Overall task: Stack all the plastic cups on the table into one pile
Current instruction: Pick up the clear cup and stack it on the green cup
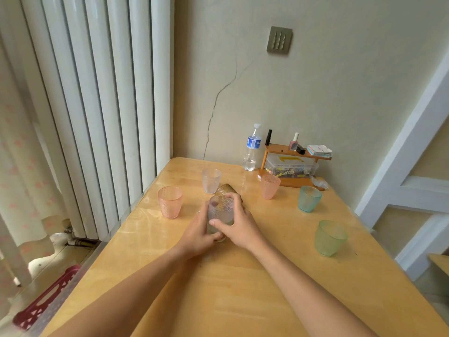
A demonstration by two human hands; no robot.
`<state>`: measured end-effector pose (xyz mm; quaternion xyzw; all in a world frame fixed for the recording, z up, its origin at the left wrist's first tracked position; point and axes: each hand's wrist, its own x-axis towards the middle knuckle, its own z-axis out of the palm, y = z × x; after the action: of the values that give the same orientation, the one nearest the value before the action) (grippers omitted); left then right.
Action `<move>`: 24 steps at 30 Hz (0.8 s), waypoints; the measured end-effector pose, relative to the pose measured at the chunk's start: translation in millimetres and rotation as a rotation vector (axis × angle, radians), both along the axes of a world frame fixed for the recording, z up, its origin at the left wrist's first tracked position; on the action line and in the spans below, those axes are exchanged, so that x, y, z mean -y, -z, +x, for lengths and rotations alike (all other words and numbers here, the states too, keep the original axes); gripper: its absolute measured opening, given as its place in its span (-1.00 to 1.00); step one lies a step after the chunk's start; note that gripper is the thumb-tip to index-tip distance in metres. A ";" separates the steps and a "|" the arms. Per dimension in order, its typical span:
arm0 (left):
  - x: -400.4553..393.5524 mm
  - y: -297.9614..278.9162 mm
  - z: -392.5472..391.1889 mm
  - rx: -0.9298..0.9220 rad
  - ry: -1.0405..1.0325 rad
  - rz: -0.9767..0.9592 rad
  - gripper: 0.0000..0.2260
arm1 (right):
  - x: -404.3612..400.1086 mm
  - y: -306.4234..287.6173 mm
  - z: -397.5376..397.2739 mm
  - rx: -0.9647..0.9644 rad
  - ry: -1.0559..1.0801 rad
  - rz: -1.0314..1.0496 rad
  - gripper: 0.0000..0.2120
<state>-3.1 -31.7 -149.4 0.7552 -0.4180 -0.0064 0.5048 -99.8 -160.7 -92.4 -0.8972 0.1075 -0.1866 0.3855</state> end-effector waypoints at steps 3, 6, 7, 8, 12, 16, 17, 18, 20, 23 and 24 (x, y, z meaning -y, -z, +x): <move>6.3 4.2 5.2 0.006 0.009 -0.021 -0.37 | 8.4 -4.7 9.9 -0.053 -0.032 0.016 -0.23; 9.6 7.7 7.4 0.029 0.025 -0.051 -0.38 | 21.7 -10.4 19.2 -0.081 -0.099 0.142 -0.31; 10.1 8.2 8.2 0.037 0.029 -0.056 -0.37 | 27.5 -10.8 24.1 -0.017 -0.079 0.243 -0.36; 10.5 8.2 9.0 0.041 0.033 -0.058 -0.34 | 33.8 -9.4 30.2 0.060 -0.019 0.326 -0.40; 12.0 8.9 12.6 0.071 0.035 -0.066 -0.33 | 57.0 2.2 56.8 0.147 0.232 0.156 -0.70; 13.2 9.3 12.9 0.081 0.034 -0.068 -0.34 | 72.5 23.1 80.7 -0.100 0.208 -0.103 -0.51; 13.1 9.4 12.8 0.084 0.031 -0.069 -0.35 | 74.0 25.4 84.1 -0.129 0.213 -0.139 -0.49; 13.1 9.6 12.8 0.085 0.029 -0.071 -0.35 | 74.7 26.8 86.4 -0.127 0.222 -0.157 -0.50; 13.0 10.0 12.9 0.081 0.024 -0.070 -0.34 | 74.7 28.8 88.9 -0.111 0.246 -0.155 -0.58; 13.2 10.8 12.3 0.074 0.017 -0.066 -0.34 | 72.6 30.5 89.3 -0.147 0.277 -0.176 -0.58; 13.1 11.1 12.0 0.074 0.014 -0.063 -0.35 | 72.6 31.2 88.4 -0.178 0.285 -0.174 -0.53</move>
<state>8.9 -44.8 -160.4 0.7358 -0.4418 0.0311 0.5123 -11.4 -233.3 -123.6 -0.9158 0.2505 -0.1679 0.2652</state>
